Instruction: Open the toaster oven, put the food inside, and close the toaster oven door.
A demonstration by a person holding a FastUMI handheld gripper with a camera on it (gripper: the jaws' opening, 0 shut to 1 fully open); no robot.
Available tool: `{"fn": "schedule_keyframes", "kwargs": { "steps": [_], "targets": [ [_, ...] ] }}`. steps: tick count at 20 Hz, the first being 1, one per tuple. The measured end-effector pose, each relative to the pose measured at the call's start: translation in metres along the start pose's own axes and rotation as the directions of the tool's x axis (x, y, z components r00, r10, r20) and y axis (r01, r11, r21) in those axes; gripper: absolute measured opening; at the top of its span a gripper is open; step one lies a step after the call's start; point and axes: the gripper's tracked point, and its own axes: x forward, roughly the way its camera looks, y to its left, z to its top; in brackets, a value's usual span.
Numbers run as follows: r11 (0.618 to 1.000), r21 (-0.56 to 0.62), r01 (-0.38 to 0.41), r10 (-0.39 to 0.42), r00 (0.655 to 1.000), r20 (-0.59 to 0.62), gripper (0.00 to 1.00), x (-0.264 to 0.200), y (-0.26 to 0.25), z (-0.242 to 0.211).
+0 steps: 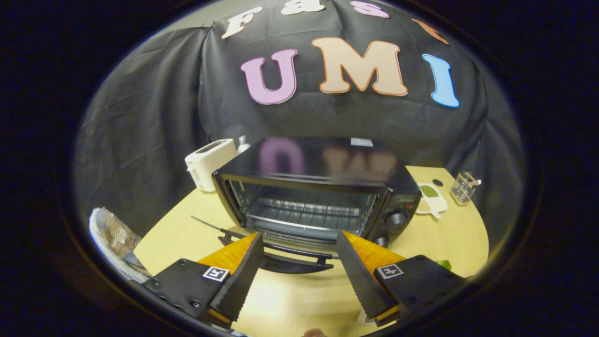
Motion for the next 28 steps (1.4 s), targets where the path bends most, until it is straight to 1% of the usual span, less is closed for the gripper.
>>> {"fn": "schedule_keyframes", "kwargs": {
  "steps": [3,7,13,16,18,20,23,26,28],
  "targets": [
    [1.0,0.004,-0.027,0.027,0.998,-0.059,0.99,-0.007,0.003,-0.029],
    [0.998,0.056,-0.042,0.049,0.99,-0.131,0.99,-0.01,0.005,-0.062],
    [0.995,0.091,-0.039,0.054,0.983,-0.173,0.99,0.004,0.01,-0.093],
    [0.993,0.113,-0.04,0.063,0.974,-0.216,0.99,0.01,0.015,-0.115],
    [0.994,0.103,-0.045,0.067,0.974,-0.218,0.99,0.01,0.015,-0.124],
    [0.995,0.081,-0.06,0.075,0.976,-0.203,0.98,0.011,0.017,-0.123],
    [0.991,0.11,-0.072,0.09,0.982,-0.168,0.99,0.006,0.013,-0.111],
    [0.991,0.121,-0.061,0.072,0.994,-0.086,0.98,0.002,-0.004,-0.076],
    [0.99,0.135,-0.038,0.042,0.999,-0.02,0.98,-0.007,-0.026,-0.046]
  ]
}}
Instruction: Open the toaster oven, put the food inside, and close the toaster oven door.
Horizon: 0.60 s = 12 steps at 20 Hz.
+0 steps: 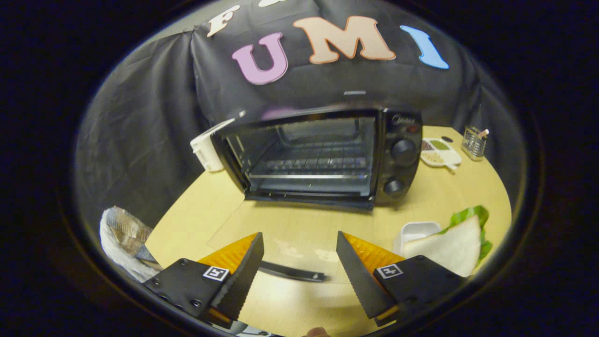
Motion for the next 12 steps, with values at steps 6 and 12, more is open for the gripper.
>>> {"fn": "schedule_keyframes", "kwargs": {
  "steps": [6,12],
  "targets": [
    [0.989,0.071,0.128,-0.138,0.979,0.153,0.98,-0.035,-0.093,0.071],
    [0.97,0.11,0.217,-0.231,0.963,0.136,0.98,-0.061,-0.171,0.06]
  ]
}}
